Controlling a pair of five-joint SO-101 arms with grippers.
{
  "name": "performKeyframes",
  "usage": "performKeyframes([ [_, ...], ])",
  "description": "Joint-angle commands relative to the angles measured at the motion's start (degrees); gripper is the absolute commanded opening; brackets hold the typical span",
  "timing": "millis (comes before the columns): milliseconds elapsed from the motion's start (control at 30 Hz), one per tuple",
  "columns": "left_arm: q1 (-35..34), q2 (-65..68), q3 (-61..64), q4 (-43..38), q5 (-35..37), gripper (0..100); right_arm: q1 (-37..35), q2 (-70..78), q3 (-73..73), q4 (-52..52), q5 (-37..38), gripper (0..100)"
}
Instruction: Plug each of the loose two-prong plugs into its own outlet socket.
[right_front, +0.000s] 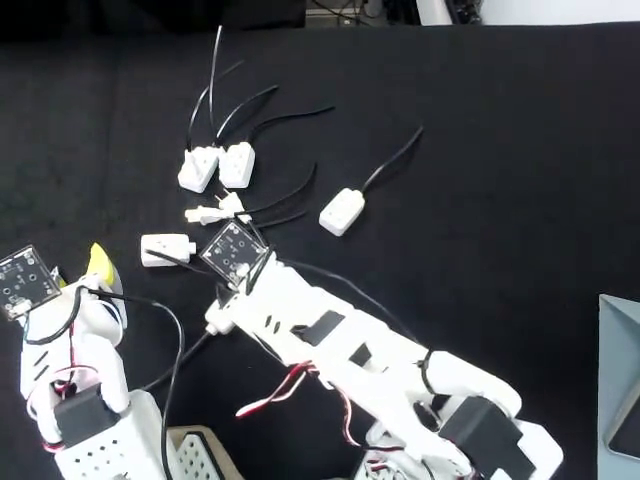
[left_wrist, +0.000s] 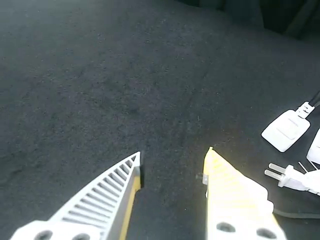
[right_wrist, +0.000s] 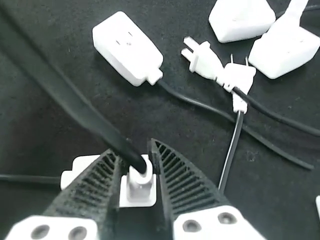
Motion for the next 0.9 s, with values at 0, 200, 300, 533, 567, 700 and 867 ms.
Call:
performKeyframes([
  [0, -0.4, -0.2, -0.2, -1.1, -0.4, 21, 0.4, 0.1, 0.2, 0.4, 0.0, 1.1],
  [200, -0.4, -0.2, -0.2, -1.1, -0.4, 21, 0.4, 1.5, 0.3, 1.3, 0.3, 1.1],
  [300, -0.4, -0.2, -0.2, -1.1, -0.4, 21, 0.4, 3.5, -2.6, 5.1, 0.4, 1.1],
  [533, -0.4, -0.2, -0.2, -1.1, -0.4, 21, 0.4, 9.2, -12.3, 18.9, 0.4, 1.1],
  [567, -0.4, -0.2, -0.2, -1.1, -0.4, 21, 0.4, 9.4, -12.4, 19.1, 0.4, 1.1],
  [700, -0.4, -0.2, -0.2, -1.1, -0.4, 21, 0.4, 8.9, -12.7, 19.4, 0.0, 1.5],
  [867, -0.4, -0.2, -0.2, -1.1, -0.4, 21, 0.4, 4.6, -12.8, 19.5, 0.1, 1.6],
])
